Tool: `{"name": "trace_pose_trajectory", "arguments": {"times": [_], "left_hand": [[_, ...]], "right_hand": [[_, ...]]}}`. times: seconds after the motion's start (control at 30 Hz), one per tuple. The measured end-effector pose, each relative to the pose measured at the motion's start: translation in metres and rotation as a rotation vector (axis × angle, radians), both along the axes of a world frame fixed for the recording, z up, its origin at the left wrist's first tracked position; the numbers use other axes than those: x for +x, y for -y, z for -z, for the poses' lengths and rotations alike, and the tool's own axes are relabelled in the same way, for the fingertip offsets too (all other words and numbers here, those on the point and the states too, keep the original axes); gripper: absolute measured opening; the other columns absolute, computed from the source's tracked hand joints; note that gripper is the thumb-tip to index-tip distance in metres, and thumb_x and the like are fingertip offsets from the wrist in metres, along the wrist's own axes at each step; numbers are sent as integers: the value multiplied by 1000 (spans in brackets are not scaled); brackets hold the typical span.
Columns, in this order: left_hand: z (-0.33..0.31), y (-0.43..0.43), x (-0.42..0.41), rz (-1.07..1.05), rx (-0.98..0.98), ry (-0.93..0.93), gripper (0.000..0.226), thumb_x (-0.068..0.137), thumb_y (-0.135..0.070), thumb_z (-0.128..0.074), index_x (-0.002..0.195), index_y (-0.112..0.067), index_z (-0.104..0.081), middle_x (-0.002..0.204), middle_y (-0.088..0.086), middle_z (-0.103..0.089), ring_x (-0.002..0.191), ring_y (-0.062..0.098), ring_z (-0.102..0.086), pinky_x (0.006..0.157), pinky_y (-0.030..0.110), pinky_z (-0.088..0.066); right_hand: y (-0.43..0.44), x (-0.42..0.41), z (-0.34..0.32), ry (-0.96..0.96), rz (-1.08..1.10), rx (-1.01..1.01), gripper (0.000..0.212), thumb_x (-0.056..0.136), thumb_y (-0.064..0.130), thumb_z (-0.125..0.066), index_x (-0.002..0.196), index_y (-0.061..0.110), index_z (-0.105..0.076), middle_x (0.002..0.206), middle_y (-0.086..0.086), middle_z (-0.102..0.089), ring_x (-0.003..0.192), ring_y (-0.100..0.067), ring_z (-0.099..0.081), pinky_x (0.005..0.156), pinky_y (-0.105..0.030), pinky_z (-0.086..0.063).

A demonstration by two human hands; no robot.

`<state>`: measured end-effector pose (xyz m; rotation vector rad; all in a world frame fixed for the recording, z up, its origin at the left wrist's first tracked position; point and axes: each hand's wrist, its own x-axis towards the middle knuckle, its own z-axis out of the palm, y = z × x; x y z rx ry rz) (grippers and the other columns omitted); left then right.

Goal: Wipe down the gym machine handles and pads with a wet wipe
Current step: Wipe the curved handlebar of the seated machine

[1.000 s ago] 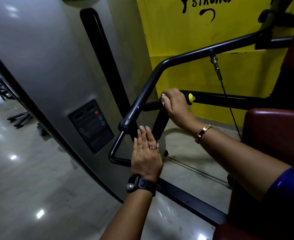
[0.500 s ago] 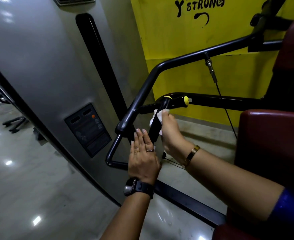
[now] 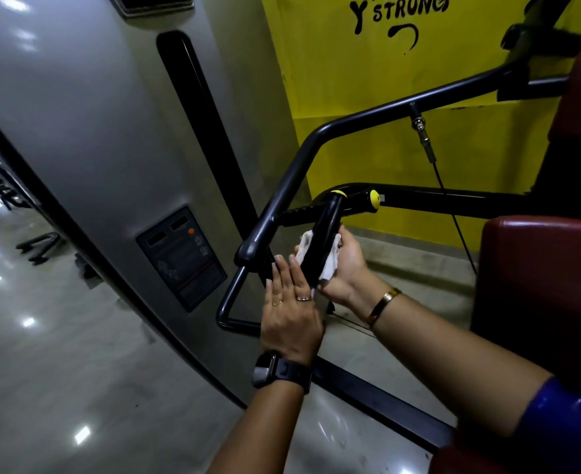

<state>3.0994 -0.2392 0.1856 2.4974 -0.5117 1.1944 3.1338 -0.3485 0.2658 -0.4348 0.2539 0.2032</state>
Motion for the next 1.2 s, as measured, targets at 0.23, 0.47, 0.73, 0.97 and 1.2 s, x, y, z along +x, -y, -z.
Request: {"name": "trace_pose_trajectory", "arguments": {"times": [0.23, 0.47, 0.73, 0.97, 1.2], "left_hand": [[2, -1, 3, 15, -4, -30, 59, 104, -25, -20, 154, -2, 0, 148, 28, -38, 137, 35, -39, 111, 41, -35], [4, -1, 4, 22, -13, -43, 72, 95, -23, -35, 154, -3, 2, 148, 26, -38, 136, 34, -40, 113, 38, -28], [1, -1, 1, 17, 9, -40, 74, 95, -22, -37, 154, -4, 3, 148, 26, -39, 136, 33, -42, 109, 40, -36], [1, -2, 1, 17, 18, -57, 73, 95, -21, -37, 154, -4, 2, 147, 26, -40, 135, 33, -43, 108, 41, -38], [4, -2, 4, 1, 31, -24, 60, 103, -25, -22, 154, -3, 0, 151, 22, -30, 139, 29, -31, 109, 42, -36]], "right_hand": [[14, 27, -32, -6, 71, -20, 54, 90, 58, -37, 70, 10, -49, 67, -5, -52, 65, -22, -48, 81, -34, -42], [2, 39, -30, 59, 263, -313, 30, 91, 15, -62, 66, 6, -47, 54, -7, -51, 43, -15, -50, 50, -24, -45], [3, 44, -30, 83, 446, -672, 29, 86, -3, -59, 66, 7, -40, 52, -11, -42, 35, -18, -42, 43, -21, -37], [21, 57, -49, 166, 458, -1453, 18, 83, 21, -68, 95, 11, -59, 93, -12, -65, 86, -28, -61, 75, -37, -51], [29, 41, -17, 566, 630, -1971, 26, 100, 18, -42, 106, 3, -61, 101, -17, -57, 93, -34, -53, 81, -38, -38]]}}
